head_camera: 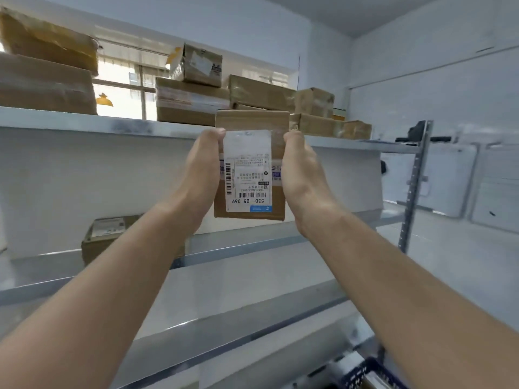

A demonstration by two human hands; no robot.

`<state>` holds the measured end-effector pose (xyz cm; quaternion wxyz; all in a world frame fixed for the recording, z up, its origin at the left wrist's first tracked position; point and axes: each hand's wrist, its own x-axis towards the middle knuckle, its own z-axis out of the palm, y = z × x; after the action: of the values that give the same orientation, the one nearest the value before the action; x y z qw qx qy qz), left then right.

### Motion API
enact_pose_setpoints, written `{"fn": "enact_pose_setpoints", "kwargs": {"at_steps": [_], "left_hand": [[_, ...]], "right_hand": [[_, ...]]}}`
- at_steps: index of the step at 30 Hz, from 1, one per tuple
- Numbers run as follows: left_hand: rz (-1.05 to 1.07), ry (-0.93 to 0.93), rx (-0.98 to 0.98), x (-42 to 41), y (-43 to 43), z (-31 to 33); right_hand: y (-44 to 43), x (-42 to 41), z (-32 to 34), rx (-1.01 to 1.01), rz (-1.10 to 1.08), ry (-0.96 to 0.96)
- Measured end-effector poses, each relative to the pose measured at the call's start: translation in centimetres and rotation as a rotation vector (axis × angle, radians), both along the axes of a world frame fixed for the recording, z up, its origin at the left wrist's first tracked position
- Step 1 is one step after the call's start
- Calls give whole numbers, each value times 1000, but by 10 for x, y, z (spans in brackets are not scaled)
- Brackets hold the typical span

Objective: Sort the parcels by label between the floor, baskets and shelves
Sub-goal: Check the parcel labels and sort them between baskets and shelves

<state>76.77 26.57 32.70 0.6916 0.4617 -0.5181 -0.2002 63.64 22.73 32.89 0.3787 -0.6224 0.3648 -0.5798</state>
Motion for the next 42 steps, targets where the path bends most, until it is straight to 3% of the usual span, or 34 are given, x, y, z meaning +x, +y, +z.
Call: {"fn": "enact_pose_setpoints", "kwargs": {"at_steps": [7,16,22,32,42], "left_hand": [[-260,-20,50,-56,-15,-9],[-417,16,71,-142,-20,-9],[-422,-15,76,-218,-37,-19],[-379,5,146,-347,-86,-51],[-313,19,271,-388,-171,-97]], "right_hand": [[21,-54,-2,9,-284,-10],[37,-132,-2,5,-485,29],[16,-214,-14,-34,-466,32],[-50,-352,-50,65,-407,37],[-140,-400,-103,170,-346,67]]}}
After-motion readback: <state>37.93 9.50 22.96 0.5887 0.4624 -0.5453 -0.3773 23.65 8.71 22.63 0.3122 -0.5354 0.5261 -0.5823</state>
